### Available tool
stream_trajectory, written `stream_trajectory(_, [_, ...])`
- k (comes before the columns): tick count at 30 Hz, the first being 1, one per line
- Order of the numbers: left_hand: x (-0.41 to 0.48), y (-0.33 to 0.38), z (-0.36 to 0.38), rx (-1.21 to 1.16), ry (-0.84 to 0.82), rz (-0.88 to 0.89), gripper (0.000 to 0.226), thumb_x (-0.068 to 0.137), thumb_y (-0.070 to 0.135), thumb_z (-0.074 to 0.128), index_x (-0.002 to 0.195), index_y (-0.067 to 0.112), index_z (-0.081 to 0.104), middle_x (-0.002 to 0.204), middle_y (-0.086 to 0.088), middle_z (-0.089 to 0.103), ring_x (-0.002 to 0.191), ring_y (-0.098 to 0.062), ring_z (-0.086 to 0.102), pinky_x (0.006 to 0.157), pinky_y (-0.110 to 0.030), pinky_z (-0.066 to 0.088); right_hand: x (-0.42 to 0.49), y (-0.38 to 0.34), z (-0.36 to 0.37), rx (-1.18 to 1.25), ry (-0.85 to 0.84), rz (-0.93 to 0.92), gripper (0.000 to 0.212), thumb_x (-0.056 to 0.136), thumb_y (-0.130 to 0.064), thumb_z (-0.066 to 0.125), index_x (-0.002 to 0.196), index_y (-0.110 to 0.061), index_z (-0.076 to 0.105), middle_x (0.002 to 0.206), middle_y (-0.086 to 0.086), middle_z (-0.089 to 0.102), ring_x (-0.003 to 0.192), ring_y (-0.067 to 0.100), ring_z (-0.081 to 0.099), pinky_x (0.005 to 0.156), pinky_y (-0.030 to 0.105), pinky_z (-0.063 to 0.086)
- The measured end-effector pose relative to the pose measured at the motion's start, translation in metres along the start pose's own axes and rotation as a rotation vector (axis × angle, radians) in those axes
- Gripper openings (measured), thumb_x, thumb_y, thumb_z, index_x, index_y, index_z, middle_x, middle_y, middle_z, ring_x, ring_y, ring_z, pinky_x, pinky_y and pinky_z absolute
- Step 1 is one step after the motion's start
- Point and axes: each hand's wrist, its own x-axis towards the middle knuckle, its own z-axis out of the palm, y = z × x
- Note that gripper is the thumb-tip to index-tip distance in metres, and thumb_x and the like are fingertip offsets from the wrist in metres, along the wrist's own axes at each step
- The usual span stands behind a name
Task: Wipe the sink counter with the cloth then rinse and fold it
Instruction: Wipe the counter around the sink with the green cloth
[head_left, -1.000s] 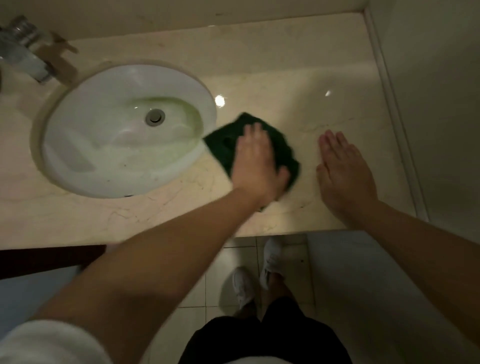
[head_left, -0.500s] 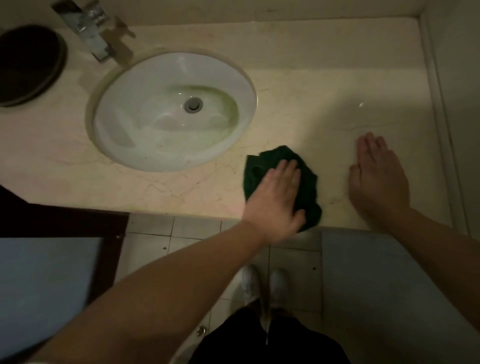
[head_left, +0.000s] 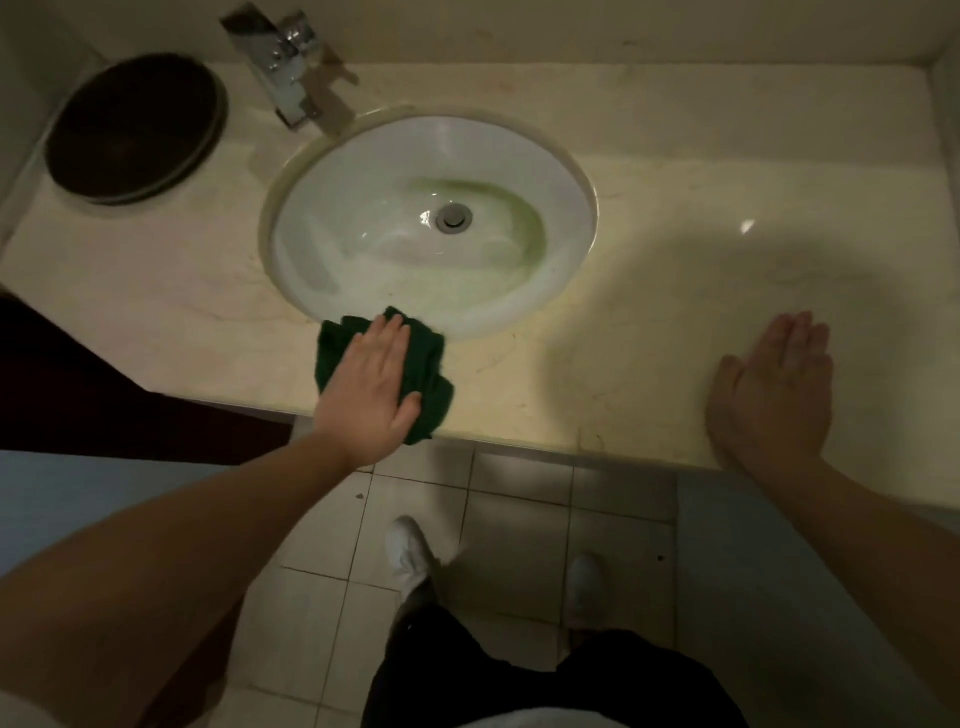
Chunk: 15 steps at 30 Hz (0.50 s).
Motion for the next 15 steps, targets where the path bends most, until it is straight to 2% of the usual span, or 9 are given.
stream_trajectory(5, [-0.015, -0.079, 0.002, -0.016, 0.003, -0.047, 0.076, 0.091, 0.042, 0.025, 0.153, 0.001, 0.009, 0.161, -0.018, 0.009, 0.150, -0.028, 0.004, 0.122, -0.044, 0.009, -0.035, -0.081, 0.018, 0.008, 0.028, -0.064, 0.077, 0.088, -0.035, 0.026, 0.150, 0.009, 0.021, 0.157, 0.028, 0.022, 0.147, 0.041, 0.020, 0.119, 0.048, 0.016])
stream_trajectory(10, [-0.018, -0.110, 0.001, -0.075, 0.044, -0.024, 0.083, 0.083, 0.044, 0.030, 0.150, -0.004, 0.018, 0.158, -0.022, 0.016, 0.147, -0.035, 0.014, 0.121, -0.042, 0.010, -0.064, -0.166, 0.035, 0.041, 0.064, 0.024, 0.075, 0.087, -0.031, 0.030, 0.148, 0.011, 0.021, 0.156, 0.030, 0.023, 0.146, 0.043, 0.019, 0.120, 0.050, 0.016])
stream_trajectory(15, [-0.030, -0.132, 0.016, -0.195, 0.074, -0.076, 0.081, 0.089, 0.047, 0.024, 0.152, 0.001, 0.002, 0.161, -0.019, 0.003, 0.149, -0.031, 0.001, 0.121, -0.044, 0.002, -0.116, -0.313, 0.061, -0.023, 0.007, -0.158, 0.067, 0.093, -0.026, 0.032, 0.150, 0.009, 0.021, 0.157, 0.027, 0.025, 0.147, 0.040, 0.020, 0.120, 0.049, 0.018])
